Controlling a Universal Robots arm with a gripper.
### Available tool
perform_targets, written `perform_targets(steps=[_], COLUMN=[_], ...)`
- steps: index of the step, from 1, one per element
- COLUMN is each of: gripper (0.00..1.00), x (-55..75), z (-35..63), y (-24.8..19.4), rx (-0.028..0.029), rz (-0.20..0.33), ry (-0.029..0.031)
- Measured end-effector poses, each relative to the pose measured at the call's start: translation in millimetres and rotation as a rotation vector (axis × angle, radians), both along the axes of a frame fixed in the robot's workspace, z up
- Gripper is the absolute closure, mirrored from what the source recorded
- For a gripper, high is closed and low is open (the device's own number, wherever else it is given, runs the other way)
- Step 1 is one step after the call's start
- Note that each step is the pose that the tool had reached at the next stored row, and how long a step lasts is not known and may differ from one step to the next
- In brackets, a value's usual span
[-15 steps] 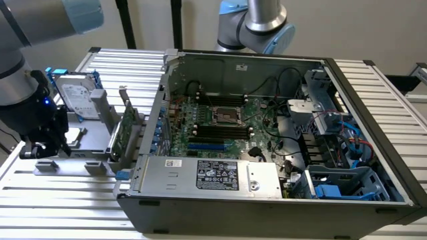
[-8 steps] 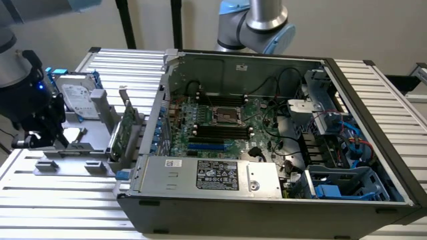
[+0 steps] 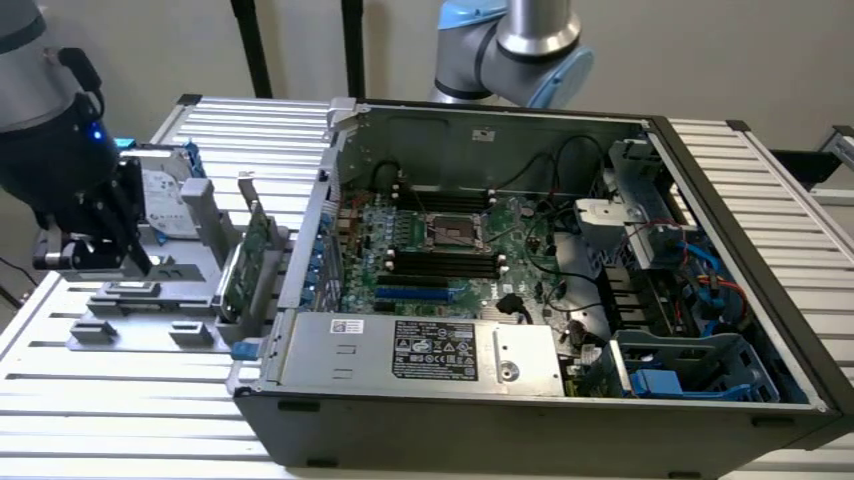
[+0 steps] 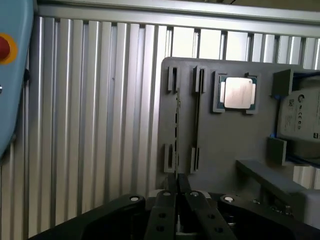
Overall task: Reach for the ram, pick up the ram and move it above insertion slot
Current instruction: 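Pick up the ram and move it above insertion slot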
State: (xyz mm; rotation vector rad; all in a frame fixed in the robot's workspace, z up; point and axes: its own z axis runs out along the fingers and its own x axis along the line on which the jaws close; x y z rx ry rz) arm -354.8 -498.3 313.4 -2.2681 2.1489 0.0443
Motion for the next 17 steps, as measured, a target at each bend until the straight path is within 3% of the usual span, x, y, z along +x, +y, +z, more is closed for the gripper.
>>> perform_targets(steps=[6,17], gripper=[0.87,0.87], x=[27.0,77.1], z=[26.9,75.6], y=[-0.9,-1.2], rx=[0.0051,0.0144], rz=[0.0,0.0], ry=[0.0016,0.0101])
